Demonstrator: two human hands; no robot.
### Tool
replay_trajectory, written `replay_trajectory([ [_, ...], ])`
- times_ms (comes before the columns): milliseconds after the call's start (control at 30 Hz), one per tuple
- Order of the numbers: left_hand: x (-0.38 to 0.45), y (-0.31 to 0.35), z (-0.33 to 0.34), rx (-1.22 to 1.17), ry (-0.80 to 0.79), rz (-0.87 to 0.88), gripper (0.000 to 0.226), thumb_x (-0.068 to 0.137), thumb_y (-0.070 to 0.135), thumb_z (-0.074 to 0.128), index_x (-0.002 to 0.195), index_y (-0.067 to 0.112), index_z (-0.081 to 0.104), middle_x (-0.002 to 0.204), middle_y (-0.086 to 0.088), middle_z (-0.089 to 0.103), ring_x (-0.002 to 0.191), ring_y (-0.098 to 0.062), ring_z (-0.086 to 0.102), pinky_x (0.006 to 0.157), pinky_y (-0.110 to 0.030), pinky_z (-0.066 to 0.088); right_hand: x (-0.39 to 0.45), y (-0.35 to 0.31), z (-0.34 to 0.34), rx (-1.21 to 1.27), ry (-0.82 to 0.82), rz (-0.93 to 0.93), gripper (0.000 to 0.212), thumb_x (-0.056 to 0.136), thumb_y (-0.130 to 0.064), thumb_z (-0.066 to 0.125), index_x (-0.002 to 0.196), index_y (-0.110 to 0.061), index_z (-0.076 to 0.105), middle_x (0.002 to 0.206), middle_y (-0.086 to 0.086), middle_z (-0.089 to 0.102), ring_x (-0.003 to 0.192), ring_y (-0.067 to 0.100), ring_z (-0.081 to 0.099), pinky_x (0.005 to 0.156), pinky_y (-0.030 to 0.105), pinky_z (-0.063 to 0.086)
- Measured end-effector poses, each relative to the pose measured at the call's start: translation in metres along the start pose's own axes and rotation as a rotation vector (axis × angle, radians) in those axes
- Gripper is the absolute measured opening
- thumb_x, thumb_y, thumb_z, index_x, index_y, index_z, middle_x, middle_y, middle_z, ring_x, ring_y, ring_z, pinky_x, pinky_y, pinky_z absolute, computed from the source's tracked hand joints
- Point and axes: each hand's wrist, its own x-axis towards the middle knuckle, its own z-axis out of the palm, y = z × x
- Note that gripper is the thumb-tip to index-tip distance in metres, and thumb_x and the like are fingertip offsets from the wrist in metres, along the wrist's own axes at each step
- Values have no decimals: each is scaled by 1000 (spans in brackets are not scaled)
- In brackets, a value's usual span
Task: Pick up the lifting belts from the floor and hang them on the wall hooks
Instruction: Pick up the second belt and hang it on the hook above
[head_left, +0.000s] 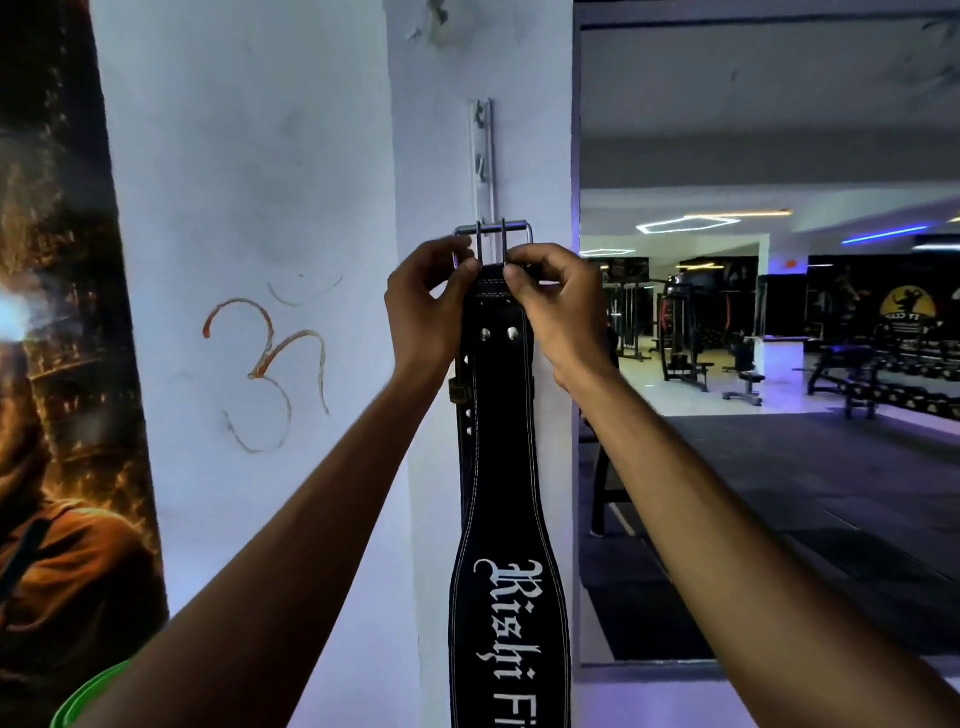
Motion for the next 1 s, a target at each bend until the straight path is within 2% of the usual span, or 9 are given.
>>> replay_trajectory([
  [67, 23, -16, 4, -49, 6, -15, 26, 88, 7, 67, 113, 14, 67, 93, -6, 75, 83, -10, 71, 82, -26, 58, 21, 13, 11, -20, 33, -43, 13, 82, -14, 71, 94, -16, 74, 93, -2, 75, 93, 15, 69, 83, 39, 58],
  [133, 45, -30, 8, -76, 15, -18, 33, 87, 9, 70, 119, 16, 63, 95, -10, 76, 87, -15, 74, 83, -29, 60, 43, 25, 21, -46, 70, -91, 13, 79, -17, 72, 92, -19, 74, 94, 0, 74, 99, 21, 67, 80, 40, 59],
  [200, 64, -42, 14, -73, 21, -17, 37, 86, 12, 72, 122, 13, 62, 95, -12, 76, 90, -20, 75, 86, -31, 60, 65, 35, 28, -75, 107, -113, 13, 77, -21, 74, 90, -22, 74, 96, -1, 73, 103, 24, 65, 78, 40, 60],
  [300, 90, -52, 23, -69, 28, 1, 37, 86, 12, 73, 122, 9, 66, 96, -10, 76, 89, -18, 75, 85, -29, 60, 94, 44, 35, -76, 110, -109, 13, 78, -22, 74, 91, -19, 75, 95, -3, 74, 99, 20, 67, 80, 39, 59],
  [467, 129, -70, 38, -32, 37, 14, 37, 84, 14, 74, 121, 12, 67, 96, -9, 77, 89, -19, 75, 89, -37, 61, 134, 55, 48, -73, 130, -112, 13, 78, -21, 76, 89, -13, 75, 89, -5, 75, 85, 9, 68, 76, 26, 56],
  [600, 154, -85, 46, -14, 50, 7, 37, 85, 19, 74, 121, 13, 68, 98, -9, 77, 93, -20, 75, 93, -41, 59, 160, 66, 59, -63, 143, -111, 11, 78, -19, 77, 87, -12, 75, 83, -7, 72, 81, 4, 65, 74, 18, 52],
  [767, 175, -98, 50, -27, 75, -12, 44, 79, 27, 75, 121, 13, 70, 97, -8, 78, 95, -21, 75, 94, -46, 59, 181, 73, 70, -72, 156, -140, 12, 78, -22, 77, 87, -14, 75, 88, -6, 74, 80, -1, 63, 66, 2, 44],
  [933, 189, -107, 52, -45, 57, -51, 50, 76, 29, 77, 122, 11, 69, 100, -10, 78, 96, -22, 75, 94, -49, 59, 191, 78, 75, -86, 173, -149, 15, 79, -26, 77, 88, -14, 75, 84, -8, 72, 84, 6, 67, 73, 15, 51],
  [1000, 193, -108, 56, -47, 38, -63, 55, 72, 32, 78, 121, 10, 69, 101, -12, 78, 97, -23, 75, 94, -49, 59, 195, 82, 74, -96, 183, -152, 15, 79, -27, 77, 88, -15, 75, 83, -9, 71, 84, 5, 66, 70, 11, 49],
])
